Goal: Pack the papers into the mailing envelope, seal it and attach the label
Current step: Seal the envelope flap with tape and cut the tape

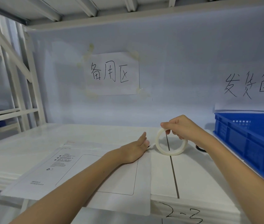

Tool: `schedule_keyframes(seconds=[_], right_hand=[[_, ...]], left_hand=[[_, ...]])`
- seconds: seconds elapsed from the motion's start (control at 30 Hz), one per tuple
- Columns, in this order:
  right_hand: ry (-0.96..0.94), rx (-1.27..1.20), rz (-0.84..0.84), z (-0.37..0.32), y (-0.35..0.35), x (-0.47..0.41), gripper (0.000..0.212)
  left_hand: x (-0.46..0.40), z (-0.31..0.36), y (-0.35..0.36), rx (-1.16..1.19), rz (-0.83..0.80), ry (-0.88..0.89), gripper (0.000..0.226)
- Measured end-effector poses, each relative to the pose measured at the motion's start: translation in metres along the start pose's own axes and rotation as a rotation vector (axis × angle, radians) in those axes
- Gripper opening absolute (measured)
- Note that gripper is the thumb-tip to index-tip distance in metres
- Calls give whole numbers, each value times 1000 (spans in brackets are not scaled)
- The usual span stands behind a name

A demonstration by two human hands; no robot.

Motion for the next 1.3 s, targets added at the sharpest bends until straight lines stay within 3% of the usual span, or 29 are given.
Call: schedule_keyframes(seconds=[0.3,0.57,0.83,0.93,1.03,1.13,1.2,1.3], right_hand=[[-56,39,-4,-11,9,1,43],[-8,13,89,-2,4,-3,44],[93,-131,156,21,-3,-8,35],[105,-154,147,21,-2,-10,31],[116,-179,132,22,-2,-8,29],[144,-161,133,25,-8,-9,35],[173,-70,204,30,-26,-9,36],[250,349,208,44,-58,-8,28]], left_hand=[[-13,0,8,-108,-48,-15,79],[-22,-2,7,-257,10,-74,63],[-14,10,-23,293,60,-159,54],[-19,41,-39,379,104,58,53],[-18,70,-41,425,164,270,34],[-23,69,-34,575,218,342,16],[-27,62,-29,679,207,341,15],[-28,60,-24,693,182,347,17]])
Point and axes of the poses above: each hand's wrist, its own x-axis away from the middle knuckle, its own y-axis out of the palm, z = x × y, the point moved 9 cm from there along -x, towards the middle knuckle, and after that the axes turned 7 degrees about x, right-handed, at the moved point
